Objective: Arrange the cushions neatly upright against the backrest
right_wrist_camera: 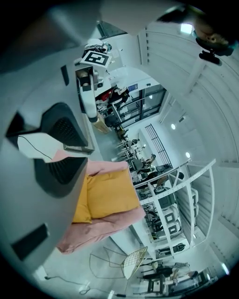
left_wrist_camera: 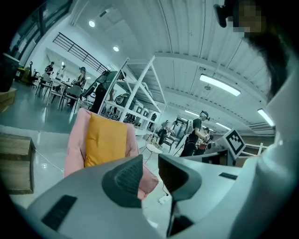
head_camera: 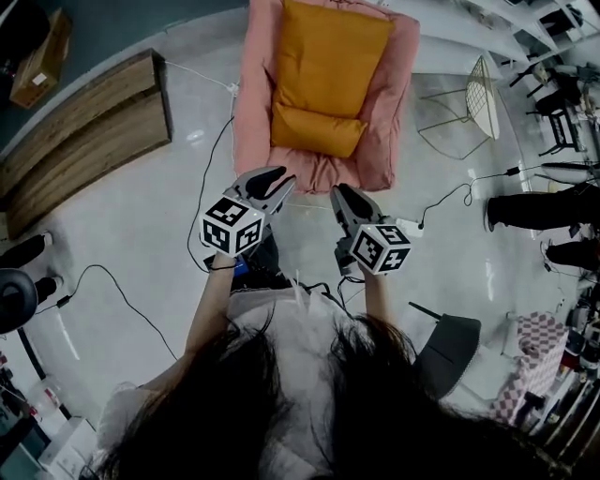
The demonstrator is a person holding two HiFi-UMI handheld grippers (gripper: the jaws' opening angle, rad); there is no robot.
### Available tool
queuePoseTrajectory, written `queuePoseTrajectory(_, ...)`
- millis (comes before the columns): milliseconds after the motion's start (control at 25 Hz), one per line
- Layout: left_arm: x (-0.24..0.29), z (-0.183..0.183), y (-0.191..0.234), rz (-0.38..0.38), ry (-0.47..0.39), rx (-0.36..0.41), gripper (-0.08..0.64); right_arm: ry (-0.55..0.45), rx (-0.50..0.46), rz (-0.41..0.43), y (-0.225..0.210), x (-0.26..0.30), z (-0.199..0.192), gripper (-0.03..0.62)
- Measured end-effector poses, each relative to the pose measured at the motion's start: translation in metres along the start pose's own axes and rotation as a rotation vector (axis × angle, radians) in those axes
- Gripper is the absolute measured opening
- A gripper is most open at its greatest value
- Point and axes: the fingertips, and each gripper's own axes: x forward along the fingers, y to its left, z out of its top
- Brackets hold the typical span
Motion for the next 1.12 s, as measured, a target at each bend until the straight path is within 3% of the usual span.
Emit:
queuePoseTrajectory(400, -0.019, -0.04, -0.095, 0.032, 0.008, 0.055, 0.107, -0.028, -0.013, 0.06, 0.01, -0.086, -0.039, 0.081)
queuePoseTrajectory(600, -0.031, -0.065, -0.138, 0.059, 0.049, 0.135, 0.107, -0.04, -0.01, 0.087, 0.017, -0.12, -0.058, 0.081)
queuePoseTrajectory(1120, -0.067, -0.097, -0.19, 0.093, 0.055, 0.135, 0.107, -0.048, -0.05, 0.143, 0.04, -0.173, -0.092, 0.081)
